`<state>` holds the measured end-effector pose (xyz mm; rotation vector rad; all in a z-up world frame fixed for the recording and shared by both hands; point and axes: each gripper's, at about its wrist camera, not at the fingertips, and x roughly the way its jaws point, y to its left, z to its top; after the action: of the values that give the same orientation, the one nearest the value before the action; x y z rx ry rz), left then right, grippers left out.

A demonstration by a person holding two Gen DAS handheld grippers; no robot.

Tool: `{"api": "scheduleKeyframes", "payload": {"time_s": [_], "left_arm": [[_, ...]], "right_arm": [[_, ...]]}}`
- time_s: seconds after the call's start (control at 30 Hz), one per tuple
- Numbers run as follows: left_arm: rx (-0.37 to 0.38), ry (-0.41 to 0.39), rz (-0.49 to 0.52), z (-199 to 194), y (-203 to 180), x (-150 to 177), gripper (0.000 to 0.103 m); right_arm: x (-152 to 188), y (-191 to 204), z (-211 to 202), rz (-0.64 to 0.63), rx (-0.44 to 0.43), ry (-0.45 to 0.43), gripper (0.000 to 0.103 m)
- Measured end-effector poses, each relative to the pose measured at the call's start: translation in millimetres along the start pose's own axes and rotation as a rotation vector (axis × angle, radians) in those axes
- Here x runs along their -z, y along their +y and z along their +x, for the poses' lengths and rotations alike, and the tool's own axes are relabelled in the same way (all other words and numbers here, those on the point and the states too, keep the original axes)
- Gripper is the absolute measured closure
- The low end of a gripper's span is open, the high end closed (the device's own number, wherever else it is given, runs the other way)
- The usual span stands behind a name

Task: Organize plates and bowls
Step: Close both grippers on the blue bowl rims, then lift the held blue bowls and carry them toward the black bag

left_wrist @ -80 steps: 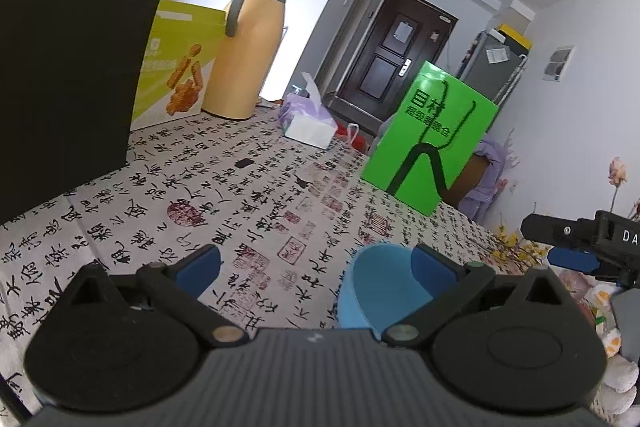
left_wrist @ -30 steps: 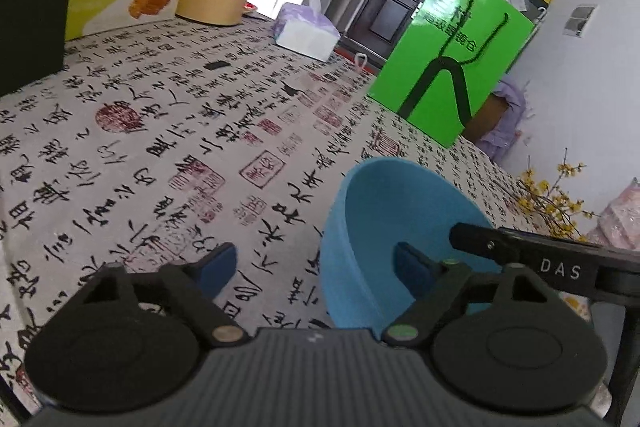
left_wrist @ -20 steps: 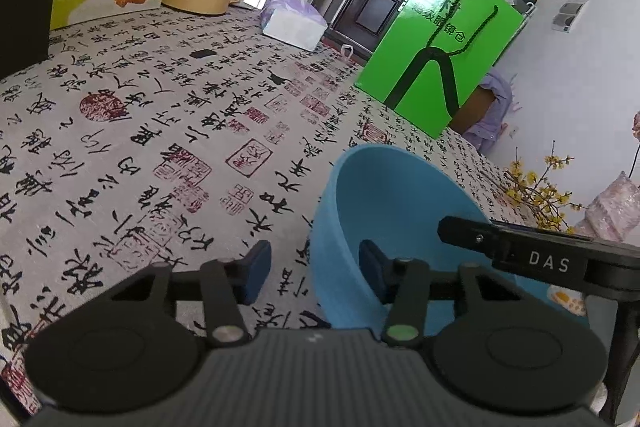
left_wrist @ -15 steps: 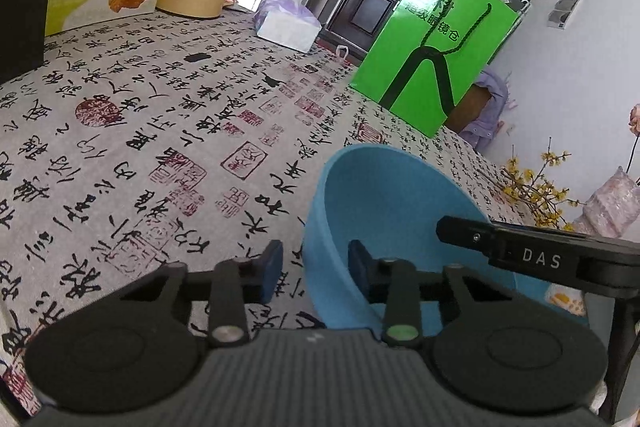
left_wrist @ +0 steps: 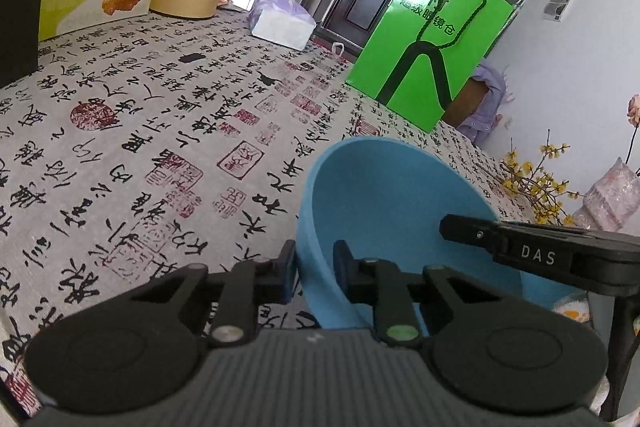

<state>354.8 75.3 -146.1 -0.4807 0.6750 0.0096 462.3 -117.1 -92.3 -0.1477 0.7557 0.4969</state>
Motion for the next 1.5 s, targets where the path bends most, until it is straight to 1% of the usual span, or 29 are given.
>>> {"api": "scheduleKeyframes", "payload": {"time_s": [0.47, 0.77, 1.07, 1.3, 1.37, 1.43, 1.5], "left_arm": [[-0.004, -0.022, 0.001, -9, -1, -4, 0.083], [-0.019, -0.072, 0.012, -32, 1, -13, 0.083], [-0.026, -0.121, 0.016, -60, 6, -19, 0.083], [-0.013, -0.160, 0.009, -85, 15, -21, 0.083], [-0.019, -0.175, 0.019, -92, 15, -21, 0.083], [-0.035, -0.186, 0.021, -97, 18, -21, 0.083], [-0.034, -0.177, 0.002, -98, 24, -22, 0.083]], "right_arm": [[-2, 3, -10, -0.003, -0.019, -0.036, 0.091], [-8, 16, -22, -0.012, -0.048, -0.065, 0.091], [-18, 34, -41, -0.025, -0.058, -0.107, 0.091], [-21, 58, -51, -0.060, -0.070, -0.118, 0.089], [-21, 67, -52, -0.067, -0.088, -0.114, 0.088], [-21, 75, -53, -0.077, -0.086, -0.118, 0.088], [-21, 82, -51, -0.082, -0.081, -0.115, 0.088]]}}
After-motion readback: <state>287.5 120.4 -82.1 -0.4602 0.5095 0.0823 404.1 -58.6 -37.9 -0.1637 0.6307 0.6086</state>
